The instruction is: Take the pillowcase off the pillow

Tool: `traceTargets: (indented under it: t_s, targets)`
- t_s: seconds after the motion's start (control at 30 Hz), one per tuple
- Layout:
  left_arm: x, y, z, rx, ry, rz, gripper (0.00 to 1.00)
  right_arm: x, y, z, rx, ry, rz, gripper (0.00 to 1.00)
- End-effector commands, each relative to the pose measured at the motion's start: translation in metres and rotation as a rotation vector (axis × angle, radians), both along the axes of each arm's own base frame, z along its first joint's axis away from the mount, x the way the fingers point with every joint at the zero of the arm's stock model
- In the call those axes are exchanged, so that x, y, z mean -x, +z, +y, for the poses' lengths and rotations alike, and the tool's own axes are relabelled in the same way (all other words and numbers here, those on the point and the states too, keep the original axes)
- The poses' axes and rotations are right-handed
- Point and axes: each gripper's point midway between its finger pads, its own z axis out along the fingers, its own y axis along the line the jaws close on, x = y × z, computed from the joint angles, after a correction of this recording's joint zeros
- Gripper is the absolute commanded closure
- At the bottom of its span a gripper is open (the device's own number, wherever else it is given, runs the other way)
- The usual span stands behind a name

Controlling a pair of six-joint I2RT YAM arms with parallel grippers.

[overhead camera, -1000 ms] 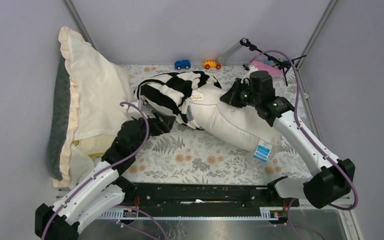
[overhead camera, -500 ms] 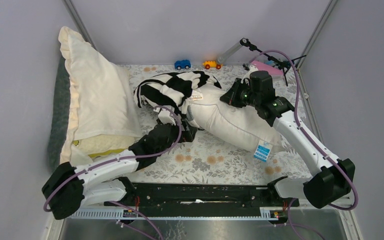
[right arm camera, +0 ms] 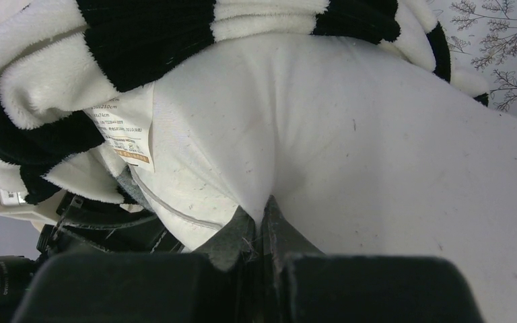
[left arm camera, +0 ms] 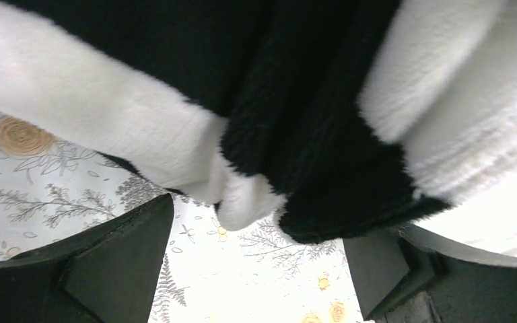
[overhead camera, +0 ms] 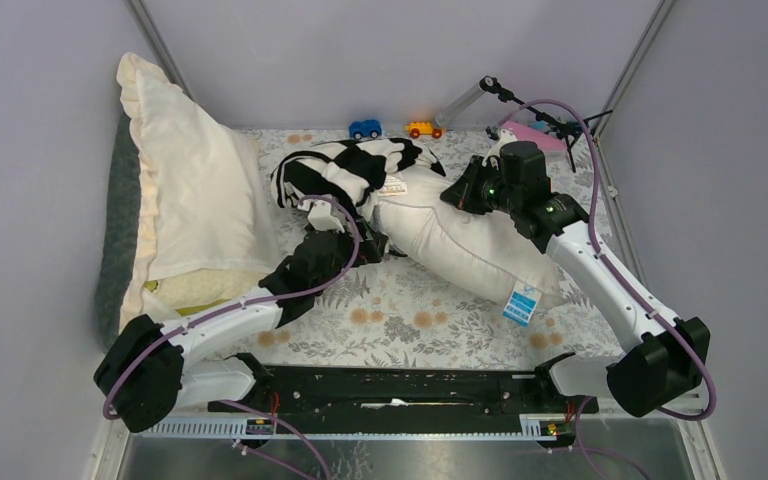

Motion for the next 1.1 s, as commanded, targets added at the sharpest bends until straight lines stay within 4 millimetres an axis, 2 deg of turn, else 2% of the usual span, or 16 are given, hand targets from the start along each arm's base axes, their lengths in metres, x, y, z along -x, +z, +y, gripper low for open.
traceTargets:
  t_s: [0.0, 0.13, 0.2, 0.23, 0.27, 0.37, 0.5, 0.63, 0.67, 0.8, 0.83, 0.9, 0.93, 1.0, 1.07]
  targets:
    - [0.004, 0.051, -0.03, 0.126, -0.105, -0.162, 0.01, -0.007, 0.038, -0.002, -0.045, -0.01, -0.125, 1.0]
    - [0.004, 0.052, -0.04, 0.108, -0.12, -0.183, 0.01, -0.007, 0.037, -0.002, -0.044, -0.012, -0.123, 0.99]
    - [-0.006, 0.044, -0.032, 0.075, -0.042, -0.147, 0.02, -0.008, 0.037, -0.002, -0.044, -0.013, -0.123, 0.99]
    - [-0.012, 0.037, -0.024, 0.056, 0.008, -0.12, 0.06, -0.008, 0.038, -0.002, -0.043, -0.013, -0.125, 0.99]
    - [-0.019, 0.033, -0.016, 0.043, 0.049, -0.096, 0.14, -0.008, 0.039, -0.003, -0.043, -0.014, -0.127, 0.99]
    - [-0.032, 0.023, 0.01, 0.056, 0.126, -0.047, 0.48, -0.007, 0.041, -0.006, -0.035, -0.023, -0.141, 0.99]
    - [-0.038, 0.018, 0.049, 0.017, 0.235, -0.039, 0.72, -0.007, 0.046, -0.013, -0.011, -0.049, -0.16, 0.99]
    - [-0.037, 0.027, 0.074, -0.008, 0.289, -0.056, 0.97, -0.007, 0.052, -0.018, 0.008, -0.068, -0.179, 0.99]
    - [-0.036, 0.031, 0.078, -0.014, 0.293, -0.061, 1.0, -0.007, 0.054, -0.02, 0.012, -0.072, -0.182, 0.99]
    - [-0.03, 0.058, 0.08, -0.03, 0.267, -0.091, 1.0, -0.008, 0.059, -0.023, 0.033, -0.077, -0.194, 0.99]
    - [-0.028, 0.066, 0.077, -0.025, 0.243, -0.099, 1.0, -0.008, 0.058, -0.021, 0.038, -0.066, -0.194, 0.96]
    - [-0.022, 0.083, 0.069, -0.008, 0.184, -0.11, 1.0, -0.005, 0.059, -0.015, 0.048, -0.007, -0.196, 0.85]
    - [-0.019, 0.09, 0.064, 0.003, 0.15, -0.107, 1.0, -0.003, 0.059, -0.011, 0.053, 0.029, -0.191, 0.78]
    - [-0.011, 0.107, 0.053, 0.04, 0.085, -0.101, 1.0, -0.001, 0.059, -0.004, 0.065, 0.082, -0.169, 0.55]
    - [-0.001, 0.123, 0.041, 0.088, 0.009, -0.094, 1.0, 0.0, 0.058, -0.001, 0.088, 0.119, -0.152, 0.45]
